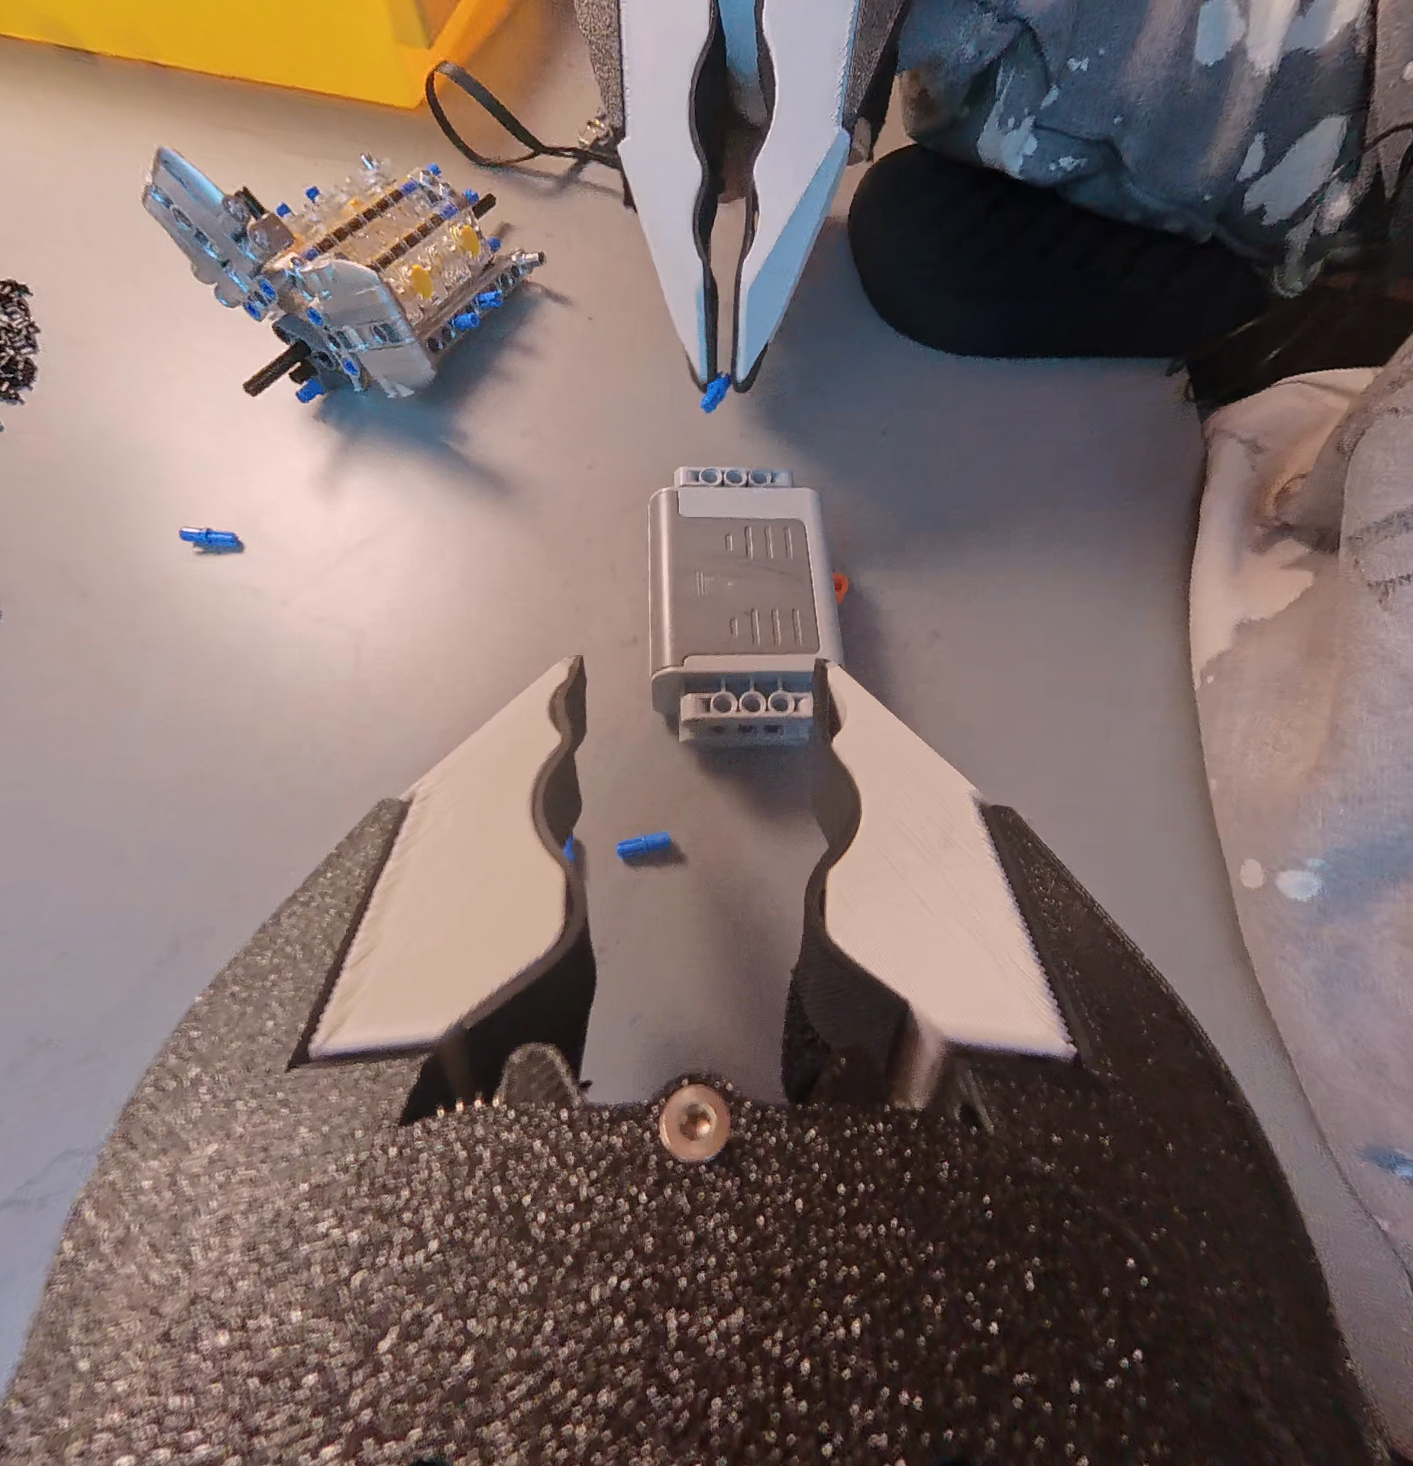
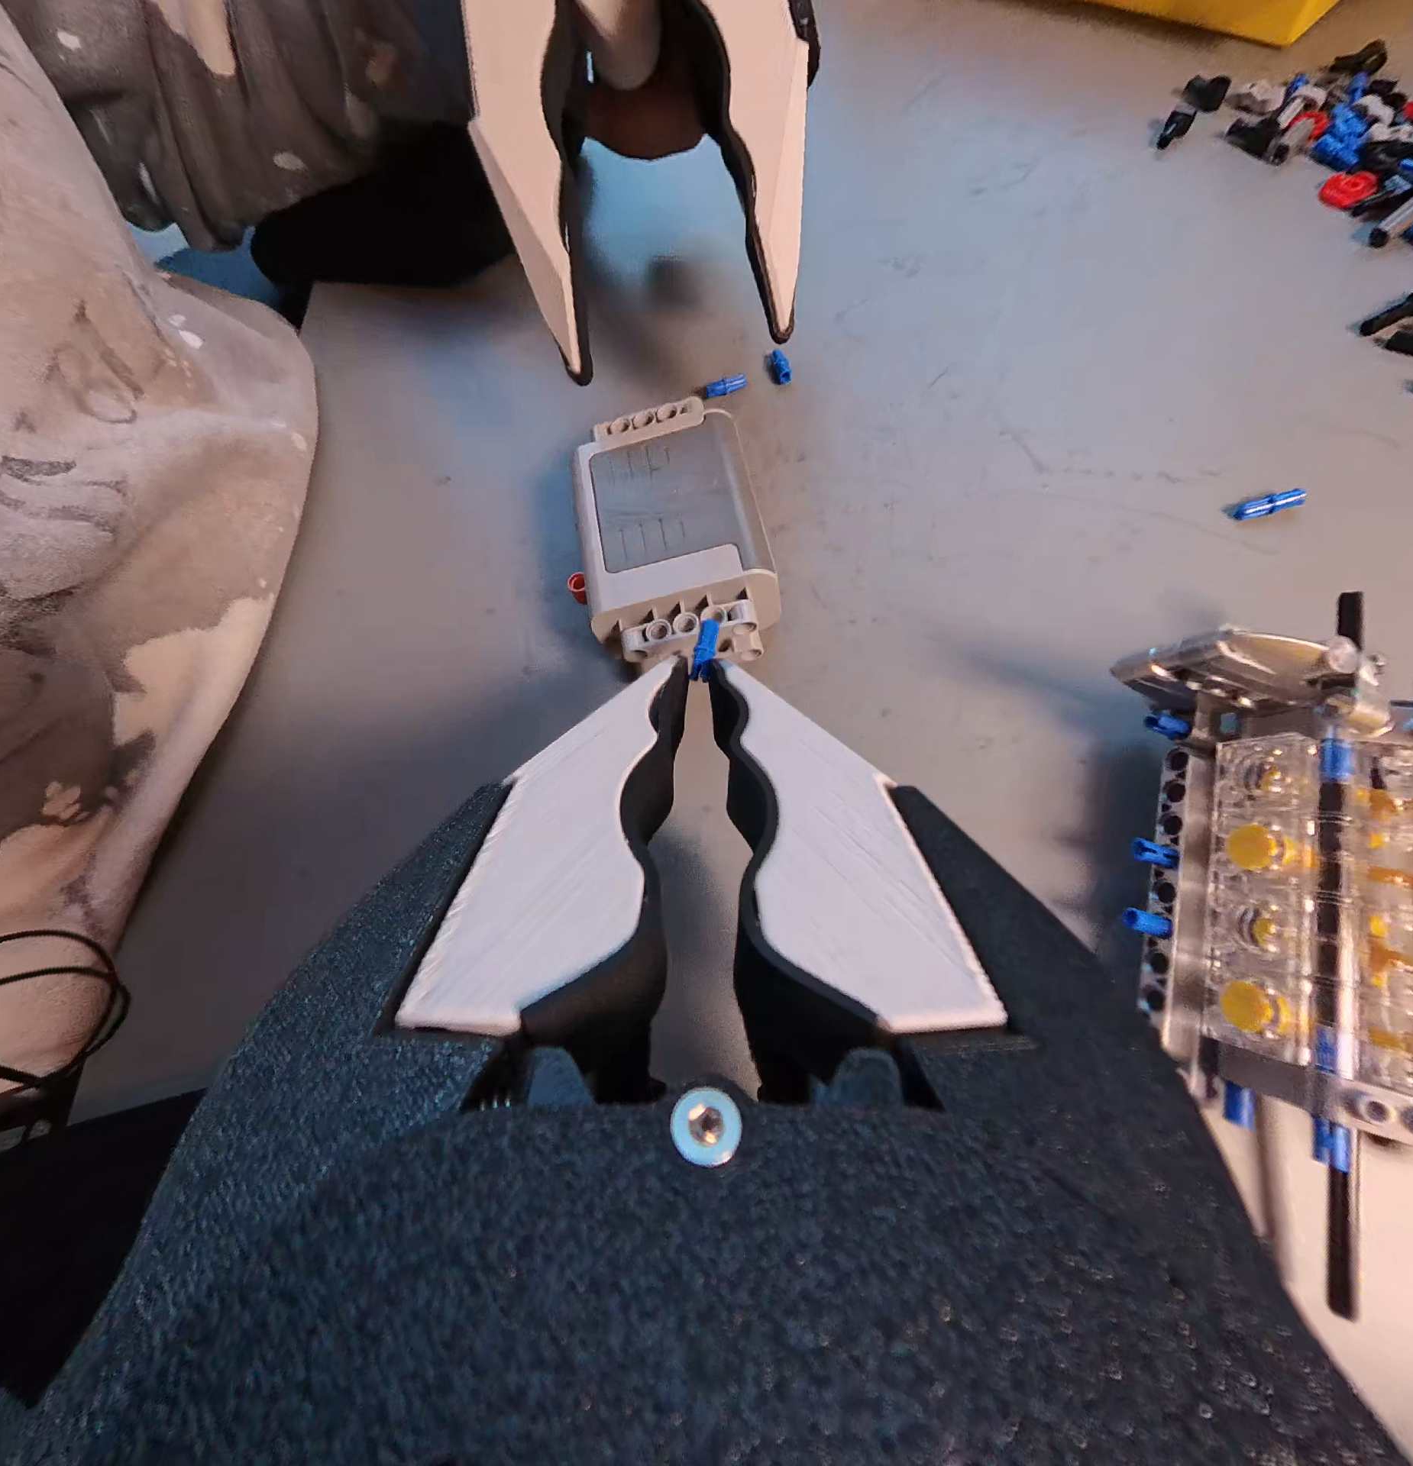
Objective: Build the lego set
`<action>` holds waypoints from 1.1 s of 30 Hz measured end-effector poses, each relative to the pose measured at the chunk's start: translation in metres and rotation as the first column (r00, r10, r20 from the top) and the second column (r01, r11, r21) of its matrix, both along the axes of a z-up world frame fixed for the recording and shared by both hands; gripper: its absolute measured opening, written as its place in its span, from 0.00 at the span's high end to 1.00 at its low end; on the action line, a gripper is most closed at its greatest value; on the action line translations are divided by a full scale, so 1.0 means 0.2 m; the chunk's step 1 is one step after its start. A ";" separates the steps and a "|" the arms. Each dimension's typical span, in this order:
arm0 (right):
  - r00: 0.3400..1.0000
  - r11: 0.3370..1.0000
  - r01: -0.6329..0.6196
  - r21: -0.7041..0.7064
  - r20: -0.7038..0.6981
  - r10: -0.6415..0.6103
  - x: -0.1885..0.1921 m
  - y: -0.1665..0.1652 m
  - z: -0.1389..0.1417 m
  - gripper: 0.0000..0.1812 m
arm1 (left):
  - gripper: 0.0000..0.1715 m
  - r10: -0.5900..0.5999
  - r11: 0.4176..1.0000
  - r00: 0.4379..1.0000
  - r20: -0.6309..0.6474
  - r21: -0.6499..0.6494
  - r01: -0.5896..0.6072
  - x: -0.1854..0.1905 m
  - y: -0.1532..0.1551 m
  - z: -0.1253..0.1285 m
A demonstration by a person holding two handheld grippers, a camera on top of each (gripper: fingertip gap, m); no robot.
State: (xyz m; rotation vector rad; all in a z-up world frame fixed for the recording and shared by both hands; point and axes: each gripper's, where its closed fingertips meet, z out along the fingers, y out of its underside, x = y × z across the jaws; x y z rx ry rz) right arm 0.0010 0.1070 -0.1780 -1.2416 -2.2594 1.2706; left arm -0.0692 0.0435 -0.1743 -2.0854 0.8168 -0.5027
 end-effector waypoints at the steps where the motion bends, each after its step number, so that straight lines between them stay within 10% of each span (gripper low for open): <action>1: 1.000 1.000 -0.007 -0.001 0.013 0.007 0.01 0.00 -0.01 0.97 | 0.68 -0.006 1.000 1.000 -0.009 -0.006 0.006 -0.01 -0.01 -0.01; 15: 0.993 0.992 -0.071 -0.108 -0.099 0.060 -0.07 -0.13 0.08 0.97 | 0.72 -0.049 0.997 0.999 -0.007 -0.054 0.048 0.06 -0.01 -0.12; 33: 0.948 1.000 -0.012 -0.028 -0.317 0.003 -0.25 -0.27 0.20 0.97 | 0.91 -0.070 0.985 0.971 0.227 0.171 0.031 0.09 0.03 0.19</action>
